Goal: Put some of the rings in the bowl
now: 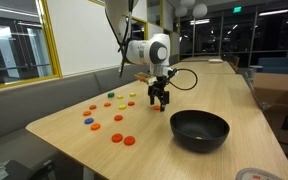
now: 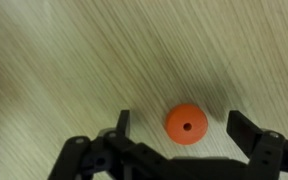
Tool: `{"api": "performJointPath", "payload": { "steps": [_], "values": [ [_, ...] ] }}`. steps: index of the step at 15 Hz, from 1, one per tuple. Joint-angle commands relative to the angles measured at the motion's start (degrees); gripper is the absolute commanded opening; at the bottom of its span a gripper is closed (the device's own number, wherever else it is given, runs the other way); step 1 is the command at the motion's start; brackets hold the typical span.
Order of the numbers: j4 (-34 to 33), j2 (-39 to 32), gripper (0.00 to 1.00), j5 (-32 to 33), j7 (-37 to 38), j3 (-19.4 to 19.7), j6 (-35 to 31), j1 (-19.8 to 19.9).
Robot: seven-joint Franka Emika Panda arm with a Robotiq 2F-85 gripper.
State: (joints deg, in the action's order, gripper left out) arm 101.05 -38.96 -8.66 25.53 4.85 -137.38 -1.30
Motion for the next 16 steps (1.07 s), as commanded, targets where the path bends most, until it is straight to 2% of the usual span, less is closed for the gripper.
{"api": "performJointPath", "payload": {
  "steps": [1, 2, 3, 10, 16],
  "values": [
    [-0.11, 0.58, 1.0, -1.44, -1.96, -0.91, 1.26, 1.04],
    [-0.14, 0.55, 0.75, -1.36, -2.12, -0.93, 1.34, 1.06],
    [-0.18, 0.53, 0.74, -1.25, -2.26, -0.89, 1.61, 1.04],
    [-0.47, 0.82, 0.21, -1.14, -2.93, -0.84, 3.06, 1.33],
    [2.16, 4.04, 0.23, -0.1, -1.19, 0.44, 3.14, 0.35]
  ]
}}
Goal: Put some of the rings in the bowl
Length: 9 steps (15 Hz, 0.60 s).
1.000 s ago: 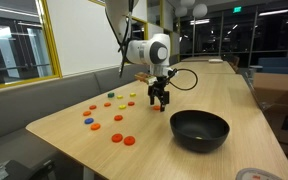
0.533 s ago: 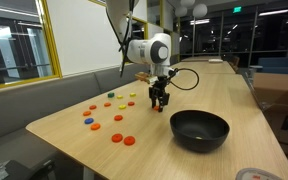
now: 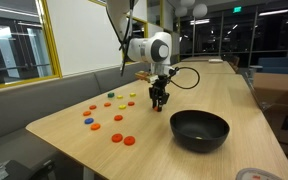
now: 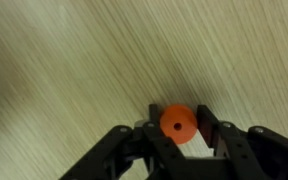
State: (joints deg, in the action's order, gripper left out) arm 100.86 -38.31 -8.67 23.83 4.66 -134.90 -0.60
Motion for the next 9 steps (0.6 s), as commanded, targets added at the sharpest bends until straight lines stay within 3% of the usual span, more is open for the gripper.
{"api": "performJointPath", "payload": {
  "steps": [1, 9],
  "values": [
    [3.52, 4.63, 0.23, 0.11, 1.28, 1.16, 0.49, -0.56],
    [15.87, 16.04, 0.23, 0.96, 9.63, 5.24, 1.44, -0.94]
  ]
}}
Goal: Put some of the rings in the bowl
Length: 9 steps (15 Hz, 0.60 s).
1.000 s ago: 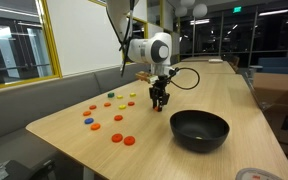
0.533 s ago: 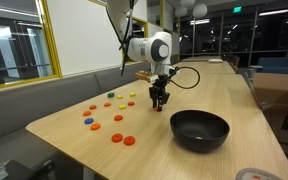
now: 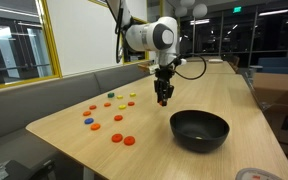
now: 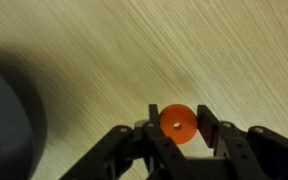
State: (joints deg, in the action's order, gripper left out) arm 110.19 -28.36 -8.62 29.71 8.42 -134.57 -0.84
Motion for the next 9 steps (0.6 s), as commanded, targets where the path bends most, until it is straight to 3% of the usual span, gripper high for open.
{"api": "performJointPath", "payload": {
  "steps": [1, 9],
  "values": [
    [8.14, 7.4, 0.23, 1.13, 4.66, 1.85, 1.47, -0.65],
    [19.56, 16.5, 0.23, 4.8, 14.0, 4.33, -2.92, 0.19]
  ]
}}
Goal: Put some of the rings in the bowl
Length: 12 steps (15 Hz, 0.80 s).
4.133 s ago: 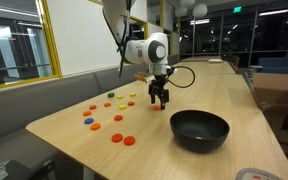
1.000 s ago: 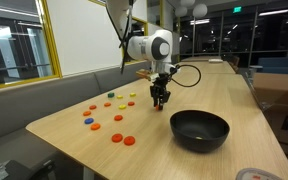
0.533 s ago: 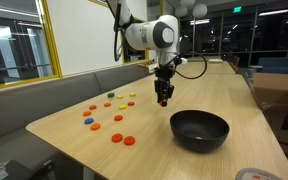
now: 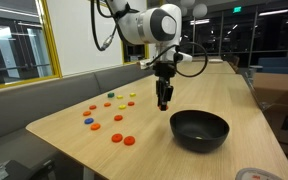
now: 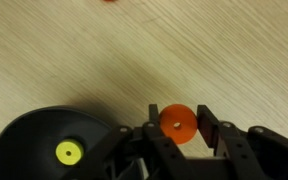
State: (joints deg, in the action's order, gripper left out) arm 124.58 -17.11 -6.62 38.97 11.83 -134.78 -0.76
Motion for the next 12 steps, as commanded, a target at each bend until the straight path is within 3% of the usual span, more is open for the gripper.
{"api": "performJointPath", "payload": {
  "steps": [1, 8, 12],
  "values": [
    [6.2, 6.17, 0.23, 3.71, 6.21, 1.23, -3.45, 0.34],
    [9.9, 8.3, 0.22, 12.4, 18.51, 3.41, -8.3, 2.15],
    [10.31, 7.34, 0.21, 13.4, 21.32, 3.45, -9.08, 3.7]
  ]
}}
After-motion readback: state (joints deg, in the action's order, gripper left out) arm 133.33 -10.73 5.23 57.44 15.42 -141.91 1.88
